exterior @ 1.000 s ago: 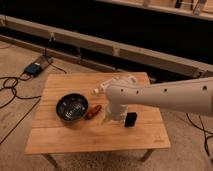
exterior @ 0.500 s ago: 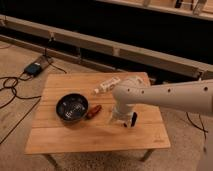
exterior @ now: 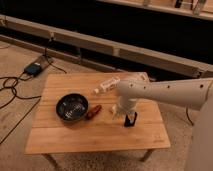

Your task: Knock the eraser over

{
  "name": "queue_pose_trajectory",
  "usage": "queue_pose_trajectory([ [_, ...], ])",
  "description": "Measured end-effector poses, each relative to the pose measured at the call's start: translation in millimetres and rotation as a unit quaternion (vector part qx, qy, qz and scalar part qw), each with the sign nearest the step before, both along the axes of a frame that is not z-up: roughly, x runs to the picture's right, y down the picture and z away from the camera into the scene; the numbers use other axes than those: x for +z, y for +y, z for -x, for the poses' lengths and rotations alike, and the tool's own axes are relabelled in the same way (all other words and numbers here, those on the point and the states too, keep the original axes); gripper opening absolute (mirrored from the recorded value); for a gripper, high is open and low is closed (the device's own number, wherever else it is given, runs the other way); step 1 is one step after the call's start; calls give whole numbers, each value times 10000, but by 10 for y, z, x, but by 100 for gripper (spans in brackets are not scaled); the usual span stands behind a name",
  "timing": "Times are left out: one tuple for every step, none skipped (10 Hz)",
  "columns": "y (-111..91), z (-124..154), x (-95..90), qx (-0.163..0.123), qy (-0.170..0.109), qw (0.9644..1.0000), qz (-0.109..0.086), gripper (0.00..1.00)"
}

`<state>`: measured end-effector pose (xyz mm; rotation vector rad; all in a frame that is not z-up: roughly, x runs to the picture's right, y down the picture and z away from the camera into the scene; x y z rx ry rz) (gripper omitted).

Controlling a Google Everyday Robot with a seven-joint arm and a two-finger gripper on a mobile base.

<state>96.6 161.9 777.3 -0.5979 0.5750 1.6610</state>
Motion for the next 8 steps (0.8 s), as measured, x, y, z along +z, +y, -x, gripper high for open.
queue_pose_trajectory([
  [-54, -6, 106, -49, -28, 10000, -2, 65],
  [-118, -11, 222, -114, -58, 9999, -10, 65],
  [-181, 1, 302, -155, -89, 9998, -31, 65],
  [-283, 52, 397, -182, -155, 9997, -71, 65],
  [-344, 88, 437, -178, -199, 9996, -70, 65],
  [-387, 117, 461, -168, -231, 9996, -87, 65],
  [-391, 121, 463, -168, -235, 9996, -79, 65],
  [-391, 119, 464, -167, -234, 9996, -79, 65],
])
